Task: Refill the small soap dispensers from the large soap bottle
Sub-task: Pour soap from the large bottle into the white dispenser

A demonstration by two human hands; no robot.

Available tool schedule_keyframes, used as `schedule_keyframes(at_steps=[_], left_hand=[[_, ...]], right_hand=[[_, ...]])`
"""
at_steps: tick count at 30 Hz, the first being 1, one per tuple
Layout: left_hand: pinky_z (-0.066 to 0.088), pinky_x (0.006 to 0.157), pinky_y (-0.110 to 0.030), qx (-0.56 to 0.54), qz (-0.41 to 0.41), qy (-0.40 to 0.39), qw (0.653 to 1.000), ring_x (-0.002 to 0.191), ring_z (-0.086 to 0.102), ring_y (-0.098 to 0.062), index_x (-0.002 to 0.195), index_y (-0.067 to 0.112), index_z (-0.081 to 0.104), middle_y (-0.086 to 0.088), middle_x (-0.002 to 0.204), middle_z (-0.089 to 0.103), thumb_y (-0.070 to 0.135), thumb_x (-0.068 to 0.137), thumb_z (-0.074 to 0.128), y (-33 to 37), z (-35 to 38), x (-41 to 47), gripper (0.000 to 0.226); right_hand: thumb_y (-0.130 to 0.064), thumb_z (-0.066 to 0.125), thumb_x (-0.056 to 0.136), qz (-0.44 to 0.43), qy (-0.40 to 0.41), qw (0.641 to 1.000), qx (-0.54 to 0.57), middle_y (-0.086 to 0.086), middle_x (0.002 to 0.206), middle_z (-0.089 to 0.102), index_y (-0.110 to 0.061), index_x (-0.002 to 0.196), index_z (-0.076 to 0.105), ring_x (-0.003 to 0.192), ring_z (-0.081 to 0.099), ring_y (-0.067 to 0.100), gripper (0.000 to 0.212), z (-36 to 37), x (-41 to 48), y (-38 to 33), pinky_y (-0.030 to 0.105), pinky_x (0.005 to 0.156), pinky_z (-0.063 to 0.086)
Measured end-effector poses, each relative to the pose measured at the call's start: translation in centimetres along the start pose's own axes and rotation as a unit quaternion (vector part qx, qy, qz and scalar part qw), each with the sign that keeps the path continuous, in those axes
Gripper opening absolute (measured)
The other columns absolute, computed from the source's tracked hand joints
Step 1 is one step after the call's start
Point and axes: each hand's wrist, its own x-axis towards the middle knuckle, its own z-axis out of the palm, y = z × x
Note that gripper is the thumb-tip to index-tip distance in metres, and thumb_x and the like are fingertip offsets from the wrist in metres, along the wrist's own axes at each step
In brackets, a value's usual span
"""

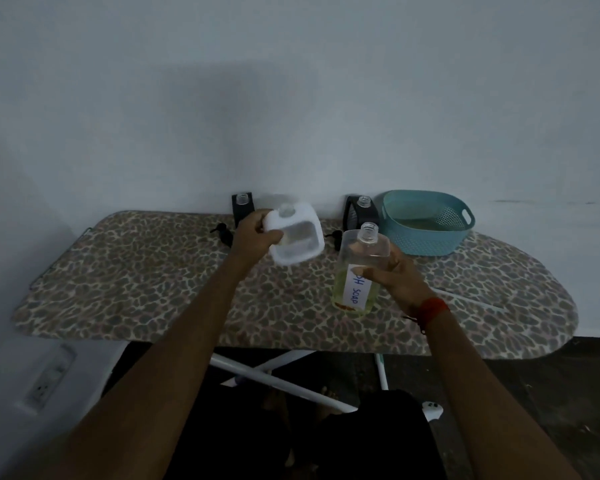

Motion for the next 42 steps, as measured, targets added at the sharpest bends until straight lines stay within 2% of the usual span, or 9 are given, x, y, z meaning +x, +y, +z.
schedule_keyframes(at_steps=[6,10,16,20,22,25,30,35,42], left_hand=[[0.051,0.09,-0.03,0.072,0.016,-0.186,0.98,0.114,0.056,-0.018,0.127,0.011,0.063,-0.003,0.128,0.061,0.007,0.057,0.052,-0.9,-3.9,-6.1,0.07],[0.049,0.079,-0.011,0.032,0.026,-0.149,0.988,0.116,0.054,-0.018,0.133,0.007,0.056,-0.002,0.129,0.056,0.006,0.059,0.048,-1.6,-2.8,-7.6,0.074],[0.046,0.104,-0.045,-0.054,-0.024,-0.048,0.997,0.135,0.045,-0.033,0.147,0.004,0.036,-0.015,0.146,0.045,-0.005,0.084,0.06,-5.6,-2.3,-10.9,0.068],[0.046,0.096,-0.014,-0.041,0.028,-0.07,0.996,0.127,0.047,0.01,0.145,0.03,0.025,0.01,0.142,0.042,0.028,0.069,0.082,-7.2,-1.9,-14.2,0.095],[0.043,0.106,-0.023,-0.013,0.044,-0.059,0.997,0.135,0.042,0.003,0.152,0.027,0.018,0.006,0.151,0.037,0.032,0.065,0.087,-7.0,-1.2,-14.9,0.111],[0.041,0.105,-0.022,0.022,0.1,0.01,0.995,0.125,0.045,0.008,0.141,0.04,0.029,0.023,0.138,0.044,0.018,0.063,0.094,-6.7,0.5,-14.9,0.104],[0.041,0.096,-0.022,0.013,0.059,0.105,0.993,0.118,0.045,-0.002,0.136,0.012,0.037,0.004,0.13,0.047,0.03,0.05,0.098,-6.5,2.9,-14.2,0.107],[0.046,0.092,-0.028,0.012,0.038,0.03,0.999,0.118,0.052,-0.013,0.13,0.015,0.038,-0.001,0.13,0.05,0.045,0.043,0.091,-5.8,2.0,-11.1,0.106],[0.046,0.099,-0.031,0.003,0.078,-0.057,0.995,0.124,0.051,-0.009,0.139,0.026,0.035,0.005,0.137,0.049,0.044,0.05,0.091,-7.2,0.3,-9.8,0.107]], right_hand=[[-0.004,0.072,0.085,0.004,-0.026,1.0,-0.01,0.008,0.132,0.065,-0.023,0.136,0.057,0.118,0.064,0.027,0.056,0.0,0.2,0.0,0.034,0.087,0.057],[-0.012,0.075,0.085,0.004,-0.025,0.999,-0.023,0.009,0.134,0.064,-0.021,0.138,0.055,0.12,0.063,0.028,0.058,0.0,0.0,-0.2,0.033,0.086,0.056],[-0.015,0.08,0.078,0.024,-0.004,0.999,-0.031,0.008,0.131,0.065,-0.027,0.133,0.058,0.119,0.063,0.029,0.061,0.3,-0.1,-0.6,0.045,0.093,0.056],[-0.017,0.078,0.075,0.015,0.004,0.999,-0.049,0.004,0.128,0.067,-0.03,0.13,0.059,0.117,0.065,0.026,0.06,0.9,-0.1,-0.7,0.042,0.09,0.057],[-0.017,0.077,0.075,0.009,0.015,0.998,-0.062,0.003,0.126,0.068,-0.025,0.133,0.056,0.115,0.066,0.025,0.062,1.4,-0.1,-0.7,0.041,0.089,0.058],[-0.018,0.082,0.075,-0.015,0.022,0.997,-0.07,0.002,0.125,0.069,-0.025,0.132,0.056,0.113,0.067,0.023,0.062,2.5,-0.2,-0.8,0.036,0.086,0.059],[-0.02,0.089,0.07,-0.035,0.1,0.987,-0.122,0.001,0.119,0.071,-0.019,0.124,0.061,0.107,0.069,0.018,0.061,3.9,0.2,-0.3,0.031,0.082,0.058],[-0.016,0.089,0.071,-0.045,0.149,0.977,-0.144,0.0,0.118,0.069,-0.018,0.119,0.058,0.104,0.069,0.012,0.057,4.4,0.6,0.5,0.031,0.083,0.058],[-0.024,0.092,0.063,-0.019,0.038,0.969,-0.243,0.004,0.116,0.07,-0.021,0.115,0.058,0.105,0.069,0.02,0.062,4.4,3.2,-1.1,0.041,0.09,0.057]])
